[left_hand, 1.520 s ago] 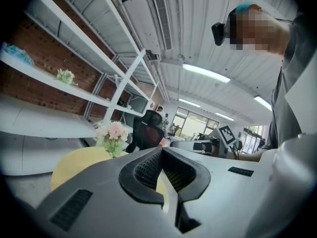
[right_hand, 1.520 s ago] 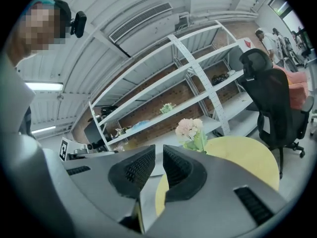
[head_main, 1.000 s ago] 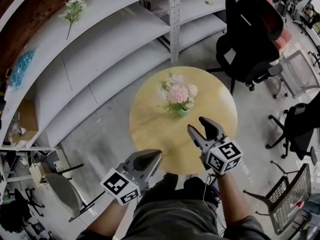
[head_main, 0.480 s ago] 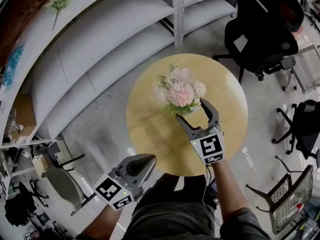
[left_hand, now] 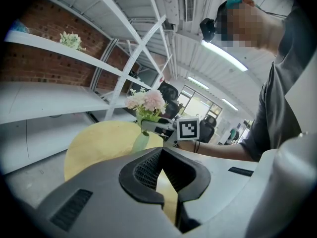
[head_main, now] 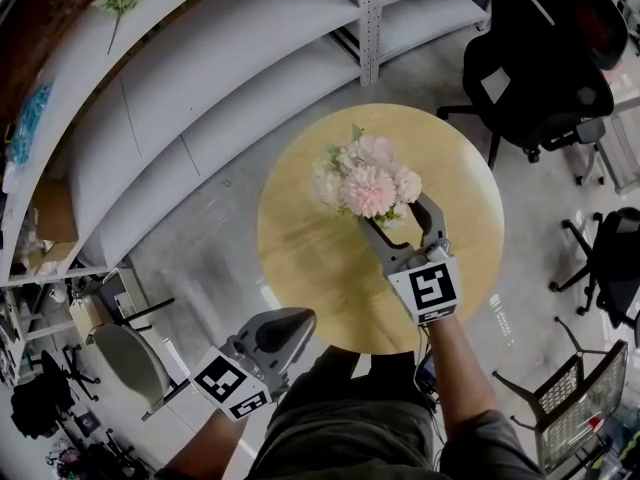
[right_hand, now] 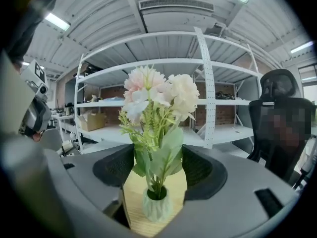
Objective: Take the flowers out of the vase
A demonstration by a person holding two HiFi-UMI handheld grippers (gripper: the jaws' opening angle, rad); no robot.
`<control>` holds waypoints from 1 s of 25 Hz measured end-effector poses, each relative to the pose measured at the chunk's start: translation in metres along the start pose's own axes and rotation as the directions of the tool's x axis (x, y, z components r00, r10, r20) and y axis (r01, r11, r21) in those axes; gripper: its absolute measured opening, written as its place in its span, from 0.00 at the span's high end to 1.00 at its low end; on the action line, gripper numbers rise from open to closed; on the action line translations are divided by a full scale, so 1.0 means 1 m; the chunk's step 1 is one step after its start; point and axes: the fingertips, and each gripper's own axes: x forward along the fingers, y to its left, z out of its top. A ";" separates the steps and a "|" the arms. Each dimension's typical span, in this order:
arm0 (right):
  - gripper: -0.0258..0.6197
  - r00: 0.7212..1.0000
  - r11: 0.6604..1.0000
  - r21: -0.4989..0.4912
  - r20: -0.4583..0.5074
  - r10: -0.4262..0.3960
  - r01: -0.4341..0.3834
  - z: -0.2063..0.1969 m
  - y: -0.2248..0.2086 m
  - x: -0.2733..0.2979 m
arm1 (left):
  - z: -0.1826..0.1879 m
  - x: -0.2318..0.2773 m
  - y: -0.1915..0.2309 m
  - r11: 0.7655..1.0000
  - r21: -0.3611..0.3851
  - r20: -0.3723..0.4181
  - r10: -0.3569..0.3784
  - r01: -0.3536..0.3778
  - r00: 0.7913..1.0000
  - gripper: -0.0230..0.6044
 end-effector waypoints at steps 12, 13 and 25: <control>0.90 0.997 0.999 0.037 0.077 -0.005 0.002 0.013 -0.011 -0.006 | 0.007 0.005 0.003 1.000 -0.002 0.002 0.015 -0.015 1.000 0.95; 0.90 0.996 0.999 0.037 0.084 -0.002 -0.001 0.014 -0.011 -0.007 | 0.007 0.005 0.004 1.000 -0.002 0.002 0.016 -0.016 1.000 0.95; 0.92 0.988 0.997 0.075 0.144 -0.047 0.036 0.043 -0.022 -0.026 | 0.014 0.011 0.003 1.000 0.006 0.012 -0.001 0.001 1.000 0.95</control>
